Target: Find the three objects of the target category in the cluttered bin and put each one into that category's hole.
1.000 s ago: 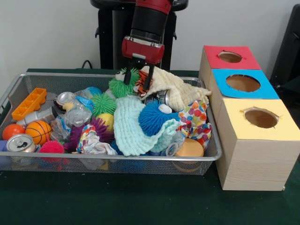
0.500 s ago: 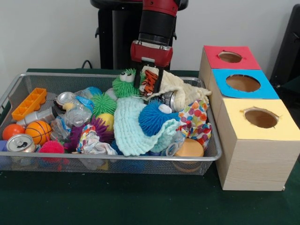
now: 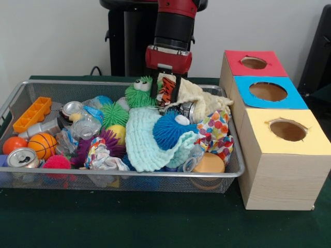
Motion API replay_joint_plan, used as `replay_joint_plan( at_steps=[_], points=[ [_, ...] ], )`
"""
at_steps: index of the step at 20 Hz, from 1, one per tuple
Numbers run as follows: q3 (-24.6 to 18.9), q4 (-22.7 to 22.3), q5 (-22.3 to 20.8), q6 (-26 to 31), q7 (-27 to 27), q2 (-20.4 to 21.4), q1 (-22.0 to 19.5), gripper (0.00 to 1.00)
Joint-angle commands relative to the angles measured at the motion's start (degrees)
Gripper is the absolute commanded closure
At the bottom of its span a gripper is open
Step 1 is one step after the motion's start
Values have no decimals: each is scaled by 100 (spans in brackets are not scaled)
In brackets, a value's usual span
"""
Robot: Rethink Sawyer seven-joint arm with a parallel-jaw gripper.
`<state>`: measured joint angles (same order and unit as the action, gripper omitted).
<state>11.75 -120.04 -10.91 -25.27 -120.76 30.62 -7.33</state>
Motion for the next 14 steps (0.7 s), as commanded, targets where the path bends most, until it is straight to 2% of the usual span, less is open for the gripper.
replay_joint_plan(
  at_steps=[1, 5, 14],
  points=[
    [-757, 31, -161, 431, -798, 18, -154, 100],
    [-898, -31, -149, 730, -764, 121, -258, 100],
    [-978, -114, -87, 818, -736, 258, -270, 100]
  ],
)
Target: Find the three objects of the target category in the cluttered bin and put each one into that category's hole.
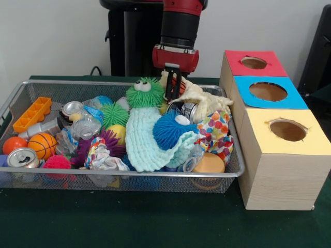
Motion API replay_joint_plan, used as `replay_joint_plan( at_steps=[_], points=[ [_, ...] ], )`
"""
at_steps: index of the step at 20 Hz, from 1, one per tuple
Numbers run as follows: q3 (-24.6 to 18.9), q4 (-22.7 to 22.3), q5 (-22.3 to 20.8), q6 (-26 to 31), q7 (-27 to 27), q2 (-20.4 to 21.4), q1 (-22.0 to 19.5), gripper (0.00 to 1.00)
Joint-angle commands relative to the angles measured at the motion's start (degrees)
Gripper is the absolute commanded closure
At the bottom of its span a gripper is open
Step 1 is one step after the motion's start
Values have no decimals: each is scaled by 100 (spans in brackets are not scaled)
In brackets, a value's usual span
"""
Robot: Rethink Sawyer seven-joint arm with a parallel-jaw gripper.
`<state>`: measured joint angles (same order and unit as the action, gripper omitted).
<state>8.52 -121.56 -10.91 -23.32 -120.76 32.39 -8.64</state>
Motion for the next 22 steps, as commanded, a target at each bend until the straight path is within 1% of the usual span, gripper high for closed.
replay_joint_plan(
  at_steps=[1, 3, 5, 9, 11, 18, 20, 22],
  points=[
    [-649, 17, -63, 619, -742, 91, -112, 100],
    [-640, -37, -10, 626, -763, 137, -52, 100],
    [-621, -162, 71, 679, -812, 272, 25, 100],
    [-629, -462, 241, 1133, -853, 825, 149, 100],
    [-584, -545, 307, 1223, -877, 974, 244, 100],
    [-547, -572, 375, 1628, -849, 1426, 295, 100],
    [-513, -566, 399, 1718, -854, 1550, 336, 100],
    [-389, -521, 447, 1772, -838, 1673, 464, 100]
  ],
)
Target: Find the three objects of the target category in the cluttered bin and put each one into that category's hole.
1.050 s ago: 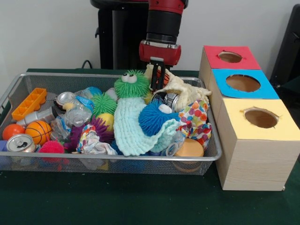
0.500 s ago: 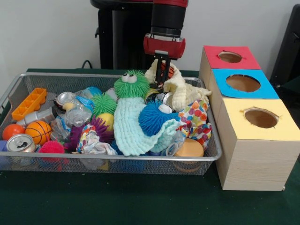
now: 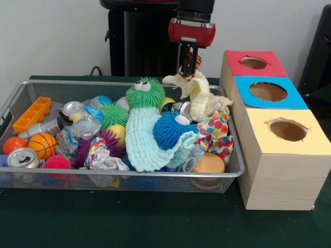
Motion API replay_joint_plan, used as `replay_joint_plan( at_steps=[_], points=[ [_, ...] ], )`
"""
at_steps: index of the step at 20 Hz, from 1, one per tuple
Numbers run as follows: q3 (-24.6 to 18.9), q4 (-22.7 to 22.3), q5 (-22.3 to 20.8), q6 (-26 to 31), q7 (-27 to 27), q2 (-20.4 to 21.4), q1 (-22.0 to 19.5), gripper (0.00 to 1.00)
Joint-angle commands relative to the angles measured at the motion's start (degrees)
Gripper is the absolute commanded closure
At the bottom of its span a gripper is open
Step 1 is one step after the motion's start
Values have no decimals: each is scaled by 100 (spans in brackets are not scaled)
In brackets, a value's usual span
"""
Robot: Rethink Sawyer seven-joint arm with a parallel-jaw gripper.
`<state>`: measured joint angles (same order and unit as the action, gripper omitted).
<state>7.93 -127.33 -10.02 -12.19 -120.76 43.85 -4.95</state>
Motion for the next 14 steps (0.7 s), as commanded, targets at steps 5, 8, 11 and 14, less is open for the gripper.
replay_joint_plan(
  at_steps=[5, 8, 11, 14],
  points=[
    [-217, 171, 442, 858, -811, 765, 235, 100],
    [-204, 142, 503, 958, -843, 851, 305, 100],
    [-260, 92, 588, 1060, -887, 924, 338, 100],
    [-254, 80, 727, 1130, -938, 944, 447, 100]
  ],
)
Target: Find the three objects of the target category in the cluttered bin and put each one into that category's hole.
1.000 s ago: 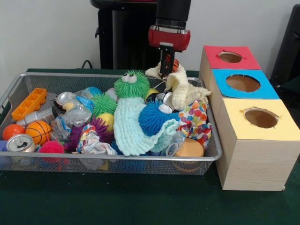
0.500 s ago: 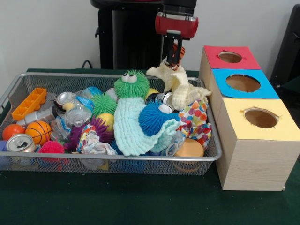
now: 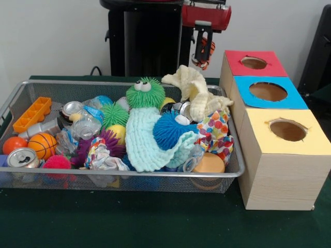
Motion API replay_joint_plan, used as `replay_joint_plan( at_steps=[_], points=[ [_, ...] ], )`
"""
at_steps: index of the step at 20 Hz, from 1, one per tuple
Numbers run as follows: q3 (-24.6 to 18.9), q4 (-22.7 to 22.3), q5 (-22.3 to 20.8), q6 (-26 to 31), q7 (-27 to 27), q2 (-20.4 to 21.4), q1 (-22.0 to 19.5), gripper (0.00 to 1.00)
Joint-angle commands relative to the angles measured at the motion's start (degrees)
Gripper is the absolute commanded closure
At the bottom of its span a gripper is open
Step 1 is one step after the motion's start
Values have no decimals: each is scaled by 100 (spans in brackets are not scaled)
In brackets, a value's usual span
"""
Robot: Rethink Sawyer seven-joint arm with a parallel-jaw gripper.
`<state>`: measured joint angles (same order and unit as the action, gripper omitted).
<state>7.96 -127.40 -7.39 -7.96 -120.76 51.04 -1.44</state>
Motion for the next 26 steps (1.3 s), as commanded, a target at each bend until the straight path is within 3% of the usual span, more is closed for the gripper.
replay_joint_plan(
  at_steps=[1, 7, 14, 26],
  points=[
    [-242, 84, 509, 688, -963, 200, 145, 100],
    [-142, 86, 820, 552, -1073, 57, 462, 100],
    [-322, -4, 1030, 438, -1158, -71, 434, 100],
    [-356, -121, 1602, 383, -1315, -142, 775, 100]
  ],
)
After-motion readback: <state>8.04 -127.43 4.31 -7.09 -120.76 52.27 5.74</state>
